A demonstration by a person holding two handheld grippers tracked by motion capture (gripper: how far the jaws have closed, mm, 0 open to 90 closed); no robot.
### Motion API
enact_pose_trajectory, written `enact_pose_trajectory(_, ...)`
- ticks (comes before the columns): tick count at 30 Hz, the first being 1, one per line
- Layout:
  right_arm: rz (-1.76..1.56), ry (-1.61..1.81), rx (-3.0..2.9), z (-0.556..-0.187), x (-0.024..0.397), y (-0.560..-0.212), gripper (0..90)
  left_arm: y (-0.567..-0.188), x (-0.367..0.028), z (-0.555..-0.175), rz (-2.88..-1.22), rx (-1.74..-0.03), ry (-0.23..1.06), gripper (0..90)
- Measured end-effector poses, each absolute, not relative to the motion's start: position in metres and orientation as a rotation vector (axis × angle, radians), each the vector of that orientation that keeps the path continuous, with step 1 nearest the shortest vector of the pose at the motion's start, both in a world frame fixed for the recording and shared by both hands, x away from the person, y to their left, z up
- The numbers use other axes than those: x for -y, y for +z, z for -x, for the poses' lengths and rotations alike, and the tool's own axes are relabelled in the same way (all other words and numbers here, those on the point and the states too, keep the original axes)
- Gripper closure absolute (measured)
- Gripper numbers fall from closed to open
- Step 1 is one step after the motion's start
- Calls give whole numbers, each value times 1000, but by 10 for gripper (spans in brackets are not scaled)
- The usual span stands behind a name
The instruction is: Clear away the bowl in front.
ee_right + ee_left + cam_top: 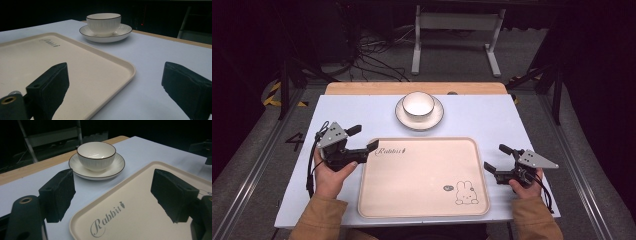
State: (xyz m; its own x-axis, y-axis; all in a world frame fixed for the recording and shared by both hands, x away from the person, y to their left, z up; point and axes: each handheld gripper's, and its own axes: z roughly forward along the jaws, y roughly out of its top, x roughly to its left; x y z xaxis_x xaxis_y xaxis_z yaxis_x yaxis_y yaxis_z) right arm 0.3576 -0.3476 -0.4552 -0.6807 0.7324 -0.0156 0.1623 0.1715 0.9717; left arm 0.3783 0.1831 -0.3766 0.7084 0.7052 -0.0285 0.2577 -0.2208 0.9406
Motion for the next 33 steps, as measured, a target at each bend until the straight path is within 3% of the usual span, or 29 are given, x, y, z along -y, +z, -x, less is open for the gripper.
enact_pose_trajectory(33, -855, 1560, -1965, -359, 350, -455, 74, -348, -114, -434, -1868, -581, 376, 205)
